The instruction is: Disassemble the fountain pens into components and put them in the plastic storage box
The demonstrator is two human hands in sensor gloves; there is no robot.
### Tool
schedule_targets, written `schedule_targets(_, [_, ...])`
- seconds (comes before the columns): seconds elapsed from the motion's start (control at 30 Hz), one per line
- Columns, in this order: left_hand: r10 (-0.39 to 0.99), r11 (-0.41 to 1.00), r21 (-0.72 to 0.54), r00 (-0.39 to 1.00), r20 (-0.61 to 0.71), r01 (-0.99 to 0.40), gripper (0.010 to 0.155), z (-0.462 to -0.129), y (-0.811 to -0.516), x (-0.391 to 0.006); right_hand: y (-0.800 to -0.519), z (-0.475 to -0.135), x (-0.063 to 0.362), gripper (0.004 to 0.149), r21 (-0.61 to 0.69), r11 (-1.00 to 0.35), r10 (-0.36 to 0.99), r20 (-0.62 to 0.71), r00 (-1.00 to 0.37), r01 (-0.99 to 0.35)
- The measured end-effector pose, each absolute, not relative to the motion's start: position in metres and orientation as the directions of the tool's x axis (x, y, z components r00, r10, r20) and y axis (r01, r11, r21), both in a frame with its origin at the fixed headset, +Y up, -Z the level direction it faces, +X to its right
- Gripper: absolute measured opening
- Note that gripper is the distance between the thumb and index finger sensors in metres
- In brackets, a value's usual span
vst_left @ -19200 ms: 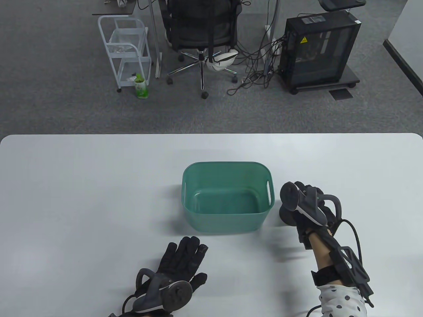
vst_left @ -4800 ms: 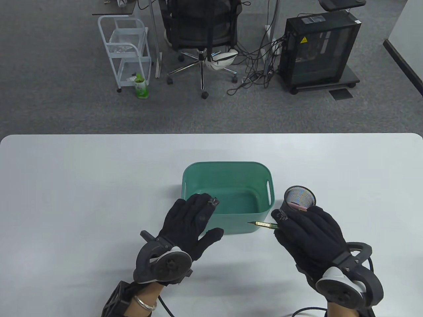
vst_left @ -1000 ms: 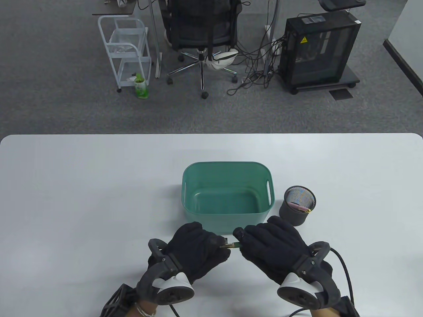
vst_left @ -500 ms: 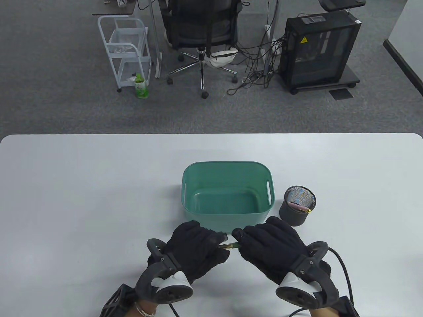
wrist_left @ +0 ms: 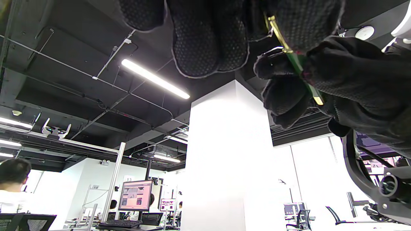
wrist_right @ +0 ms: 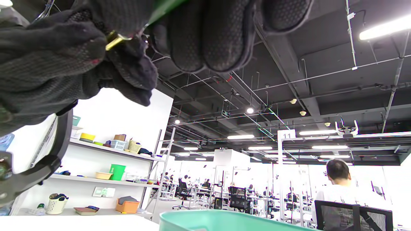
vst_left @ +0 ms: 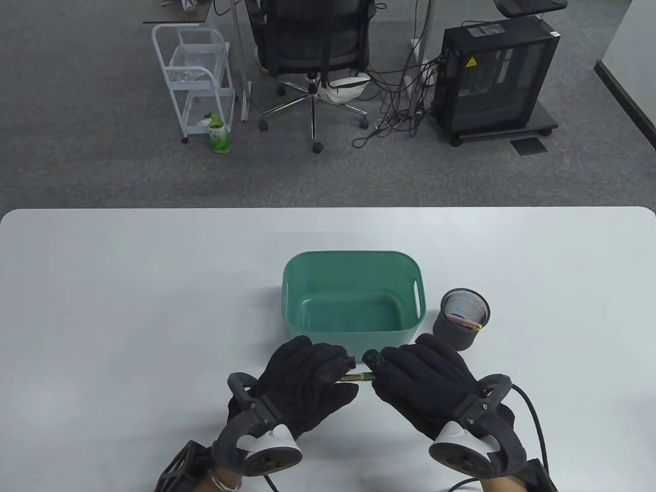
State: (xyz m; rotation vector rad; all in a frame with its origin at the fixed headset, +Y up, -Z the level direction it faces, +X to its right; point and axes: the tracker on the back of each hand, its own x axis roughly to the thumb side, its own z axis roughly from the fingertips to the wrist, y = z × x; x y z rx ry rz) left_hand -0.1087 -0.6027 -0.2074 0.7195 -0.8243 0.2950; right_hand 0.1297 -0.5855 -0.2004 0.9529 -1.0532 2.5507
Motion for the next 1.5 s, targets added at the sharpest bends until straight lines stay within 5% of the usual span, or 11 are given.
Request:
schedule_targets(0.63, [-0.014, 0.721, 0.456, 0.647, 0.762, -0.522, 0.045, -0.2080, -0.6026, -0.1096, -0.5860, -0.1996, 0.1287, 0.045, -0.554, -0.715, -0.046, 0.645, -0.763, -0.426])
schedule_targets(1.5, [-0.004, 0.697, 0.453, 0.630, 0.777, -0.555, 0.062, -0.2088, -0.6039, -0.1123, -0.5872, -0.1959, 0.1263, 0.045, -0.555, -0.704, -0.050, 0.661, -0.749, -0.443])
